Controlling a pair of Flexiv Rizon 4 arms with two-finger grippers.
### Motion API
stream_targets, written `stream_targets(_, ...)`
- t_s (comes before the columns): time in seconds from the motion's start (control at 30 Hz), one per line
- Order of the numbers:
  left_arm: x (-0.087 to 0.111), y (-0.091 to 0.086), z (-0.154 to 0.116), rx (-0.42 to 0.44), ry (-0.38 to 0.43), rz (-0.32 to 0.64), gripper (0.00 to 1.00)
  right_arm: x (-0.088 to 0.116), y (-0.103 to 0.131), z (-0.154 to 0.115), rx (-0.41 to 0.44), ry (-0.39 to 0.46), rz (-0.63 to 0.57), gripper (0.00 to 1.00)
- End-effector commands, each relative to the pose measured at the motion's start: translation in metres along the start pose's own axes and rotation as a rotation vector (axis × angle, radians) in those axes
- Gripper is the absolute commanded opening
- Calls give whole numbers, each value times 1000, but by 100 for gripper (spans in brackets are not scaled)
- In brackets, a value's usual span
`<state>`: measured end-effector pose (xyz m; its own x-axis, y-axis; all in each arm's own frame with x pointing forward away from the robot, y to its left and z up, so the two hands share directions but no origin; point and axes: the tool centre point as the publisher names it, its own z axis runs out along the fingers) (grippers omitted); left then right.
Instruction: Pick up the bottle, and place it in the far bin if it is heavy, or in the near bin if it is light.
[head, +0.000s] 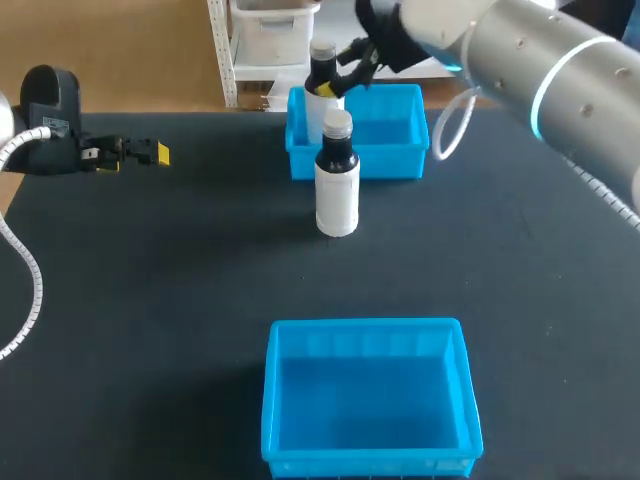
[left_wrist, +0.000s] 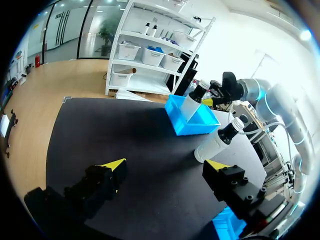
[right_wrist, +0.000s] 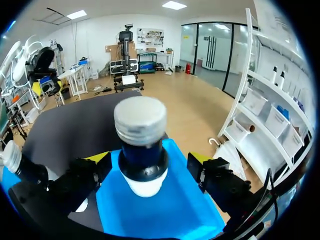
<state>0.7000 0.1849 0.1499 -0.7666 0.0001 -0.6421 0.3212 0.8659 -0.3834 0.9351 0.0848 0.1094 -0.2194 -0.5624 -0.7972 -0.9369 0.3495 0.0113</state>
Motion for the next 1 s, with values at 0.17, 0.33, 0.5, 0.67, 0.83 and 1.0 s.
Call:
stream_targets(0.17, 0, 0, 0, 0, 0, 0, 100, 41, 11, -77, -214, -18, 49, 100)
stream_targets(0.33, 0, 0, 0, 0, 0, 0, 100, 61, 34, -117, -183, -19, 43, 100)
stream_targets(0.5, 0, 0, 0, 0, 0, 0, 100, 69, 66, -143, -188, -33, 6, 100)
stream_targets(0.67, 0, 0, 0, 0, 0, 0, 100, 70, 99, -155, -199, -47, -24, 100)
stream_targets(0.83, 0, 0, 0, 0, 0, 0, 100, 70, 129, -156, -204, -49, -49, 100)
stream_targets(1.0, 0, 0, 0, 0, 0, 0, 100, 66, 155, -147, -202, -47, -65, 100)
